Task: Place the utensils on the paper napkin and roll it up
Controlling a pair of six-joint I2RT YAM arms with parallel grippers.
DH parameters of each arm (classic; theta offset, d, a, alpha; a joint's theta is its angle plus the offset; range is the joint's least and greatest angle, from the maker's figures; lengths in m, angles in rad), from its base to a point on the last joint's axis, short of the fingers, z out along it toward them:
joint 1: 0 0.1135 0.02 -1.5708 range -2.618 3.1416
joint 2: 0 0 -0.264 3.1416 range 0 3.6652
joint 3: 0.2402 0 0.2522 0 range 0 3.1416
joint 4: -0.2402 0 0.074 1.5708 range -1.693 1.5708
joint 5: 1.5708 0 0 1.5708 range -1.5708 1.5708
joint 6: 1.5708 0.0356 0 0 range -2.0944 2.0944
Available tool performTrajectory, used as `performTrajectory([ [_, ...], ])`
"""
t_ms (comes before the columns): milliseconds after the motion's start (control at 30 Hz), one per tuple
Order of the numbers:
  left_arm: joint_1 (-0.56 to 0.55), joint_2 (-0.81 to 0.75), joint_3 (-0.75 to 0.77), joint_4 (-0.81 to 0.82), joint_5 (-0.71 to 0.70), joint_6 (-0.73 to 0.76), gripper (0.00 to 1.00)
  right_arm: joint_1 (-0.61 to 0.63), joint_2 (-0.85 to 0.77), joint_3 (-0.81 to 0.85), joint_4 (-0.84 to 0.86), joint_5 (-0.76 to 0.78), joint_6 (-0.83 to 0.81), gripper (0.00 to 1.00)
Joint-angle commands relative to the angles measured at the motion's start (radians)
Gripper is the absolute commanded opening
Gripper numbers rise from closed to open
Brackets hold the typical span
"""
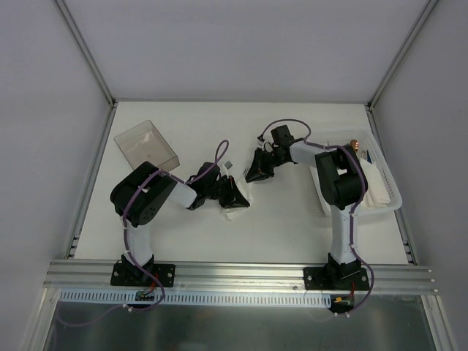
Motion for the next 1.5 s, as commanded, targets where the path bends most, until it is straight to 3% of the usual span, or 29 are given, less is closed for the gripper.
performTrajectory([
  [0,-0.015,0.041,-0.045,-0.117,-0.014,0.039,0.0,-0.013,-0.068,0.052,-0.036,0.015,-0.081,0.13],
  [567,-0.015,-0.028,-0.01,-0.16,0.0,0.066,0.0,-0.008,0.033,0.088,-0.139,0.084,-0.14,0.0],
  [900,-0.044,-0.133,0.051,-0.224,0.012,0.085,0.0,0.007,0.041,0.104,-0.194,0.144,-0.143,0.0],
  [1200,-0.121,-0.081,0.088,-0.23,-0.005,0.062,0.0,0.007,0.048,0.094,-0.2,0.184,-0.101,0.0],
  [1467,-0.162,0.014,0.07,-0.138,-0.025,0.01,0.0,0.004,0.048,0.094,-0.2,0.194,-0.095,0.0],
])
